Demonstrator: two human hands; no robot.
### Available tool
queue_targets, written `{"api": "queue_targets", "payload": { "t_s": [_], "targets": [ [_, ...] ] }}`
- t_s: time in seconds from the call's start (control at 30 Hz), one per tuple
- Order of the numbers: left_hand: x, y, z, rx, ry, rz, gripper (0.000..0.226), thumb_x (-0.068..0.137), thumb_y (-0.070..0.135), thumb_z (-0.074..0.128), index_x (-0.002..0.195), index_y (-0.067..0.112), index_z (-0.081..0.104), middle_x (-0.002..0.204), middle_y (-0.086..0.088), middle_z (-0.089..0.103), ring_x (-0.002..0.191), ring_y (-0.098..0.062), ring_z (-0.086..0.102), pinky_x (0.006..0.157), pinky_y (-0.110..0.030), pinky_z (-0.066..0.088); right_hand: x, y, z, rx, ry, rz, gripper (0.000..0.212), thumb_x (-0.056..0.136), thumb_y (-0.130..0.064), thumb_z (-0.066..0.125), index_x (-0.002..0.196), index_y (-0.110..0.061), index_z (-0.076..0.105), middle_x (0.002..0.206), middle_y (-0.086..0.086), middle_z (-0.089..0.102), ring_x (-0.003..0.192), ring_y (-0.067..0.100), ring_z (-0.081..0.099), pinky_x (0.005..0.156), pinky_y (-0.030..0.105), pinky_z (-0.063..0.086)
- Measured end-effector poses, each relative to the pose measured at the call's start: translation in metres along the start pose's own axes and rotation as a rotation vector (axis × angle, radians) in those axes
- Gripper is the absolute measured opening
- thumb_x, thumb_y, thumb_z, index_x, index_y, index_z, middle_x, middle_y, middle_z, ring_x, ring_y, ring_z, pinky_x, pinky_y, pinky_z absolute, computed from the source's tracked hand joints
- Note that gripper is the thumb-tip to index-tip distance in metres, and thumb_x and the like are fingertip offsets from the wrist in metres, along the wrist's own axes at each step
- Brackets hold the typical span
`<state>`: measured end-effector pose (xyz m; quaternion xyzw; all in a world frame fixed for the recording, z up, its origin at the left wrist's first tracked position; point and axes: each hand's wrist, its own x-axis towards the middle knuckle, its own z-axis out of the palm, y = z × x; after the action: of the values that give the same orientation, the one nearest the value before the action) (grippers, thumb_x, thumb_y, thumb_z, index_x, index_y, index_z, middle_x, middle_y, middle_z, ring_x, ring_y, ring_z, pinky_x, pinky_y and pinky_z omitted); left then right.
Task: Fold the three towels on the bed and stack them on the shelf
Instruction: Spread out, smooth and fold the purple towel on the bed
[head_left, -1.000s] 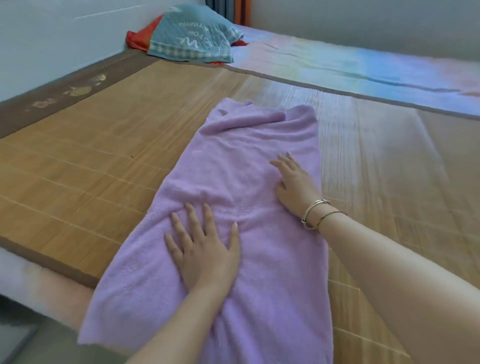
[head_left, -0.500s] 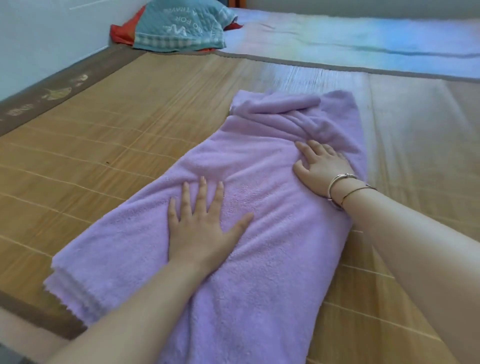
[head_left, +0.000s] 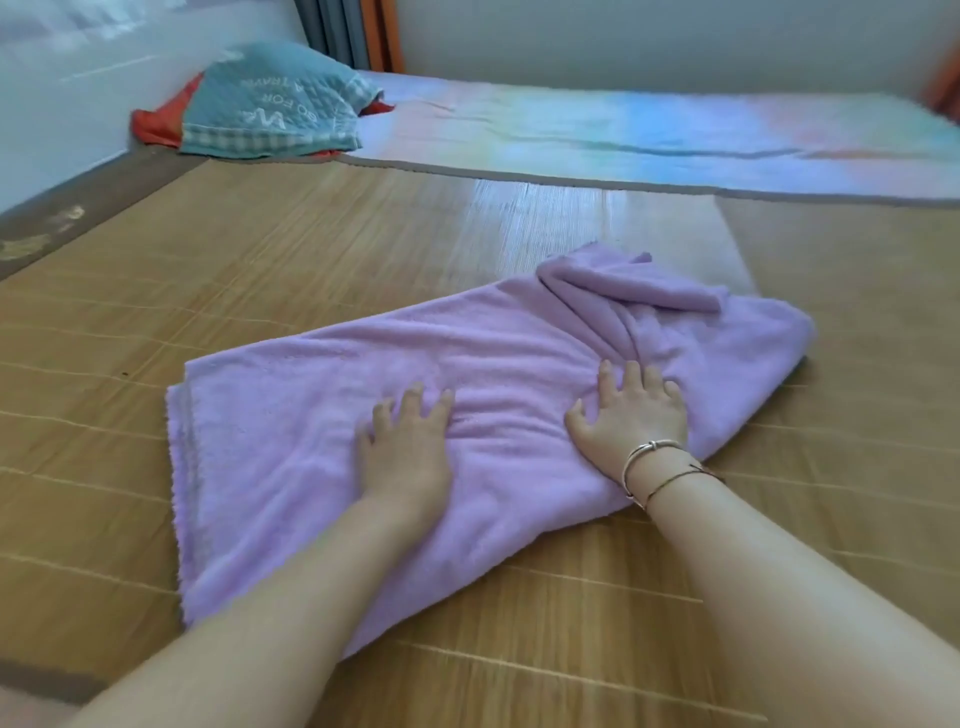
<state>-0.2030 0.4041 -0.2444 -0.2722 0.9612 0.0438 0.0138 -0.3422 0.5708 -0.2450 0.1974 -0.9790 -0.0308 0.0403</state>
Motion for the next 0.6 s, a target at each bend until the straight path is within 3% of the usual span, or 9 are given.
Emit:
{"api": "queue_targets", "payload": {
  "t_s": [0.07,0.17,0.3,0.5,0.6],
  "targets": [
    [-0.026,0.011,0.008,-0.11,0.017,-0.031,0.055,0.099,0.03,0.027,0.149,0.044,0.009,0.161,0.01,0.002,0.147,-0.022,0.004,0.118,-0.048,0.005,-0.014,0.005,-0.004,-0.035,-0.015,-0.004,0.075,0.081,-0.052,0.021,0.141,-0.009,0.037,0.128,0.012,0.046,0.117,0.031,0.04,0.094,0.038,0.032],
    [-0.048,0.004,0.009,-0.157,-0.006,-0.019,0.053,0.098,0.052,0.02,0.149,0.045,0.008,0.16,0.015,-0.003,0.148,-0.015,-0.007,0.118,-0.049,-0.001,-0.037,0.016,-0.013,-0.073,-0.068,-0.016,0.082,0.076,-0.06,0.014,0.137,-0.011,0.04,0.126,0.011,0.046,0.117,0.03,0.041,0.092,0.038,0.033],
    [-0.075,-0.01,-0.007,-0.104,-0.157,-0.007,0.068,0.088,0.073,0.018,0.149,0.044,0.013,0.159,0.017,-0.006,0.148,-0.018,-0.01,0.114,-0.058,-0.002,-0.071,0.028,-0.028,-0.087,-0.11,-0.083,0.066,0.084,-0.062,0.036,0.127,-0.014,0.047,0.122,0.01,0.048,0.116,0.028,0.045,0.095,0.038,0.033],
    [-0.109,-0.023,-0.02,-0.037,-0.224,-0.064,0.06,0.095,0.061,0.016,0.151,0.039,0.013,0.16,0.013,-0.005,0.148,-0.027,-0.008,0.113,-0.06,-0.002,-0.14,0.031,-0.051,0.036,-0.185,-0.12,0.059,0.085,-0.062,0.039,0.116,-0.012,0.05,0.115,0.009,0.049,0.104,0.029,0.058,0.078,0.035,0.042],
    [-0.125,-0.027,-0.024,0.012,-0.242,-0.092,0.054,0.1,0.051,0.015,0.152,0.036,0.011,0.161,0.01,-0.005,0.148,-0.029,-0.005,0.113,-0.061,0.0,-0.182,0.033,-0.061,0.115,-0.235,-0.105,0.055,0.087,-0.058,0.04,0.114,-0.011,0.051,0.115,0.01,0.049,0.104,0.031,0.058,0.077,0.036,0.043]
  ]
}}
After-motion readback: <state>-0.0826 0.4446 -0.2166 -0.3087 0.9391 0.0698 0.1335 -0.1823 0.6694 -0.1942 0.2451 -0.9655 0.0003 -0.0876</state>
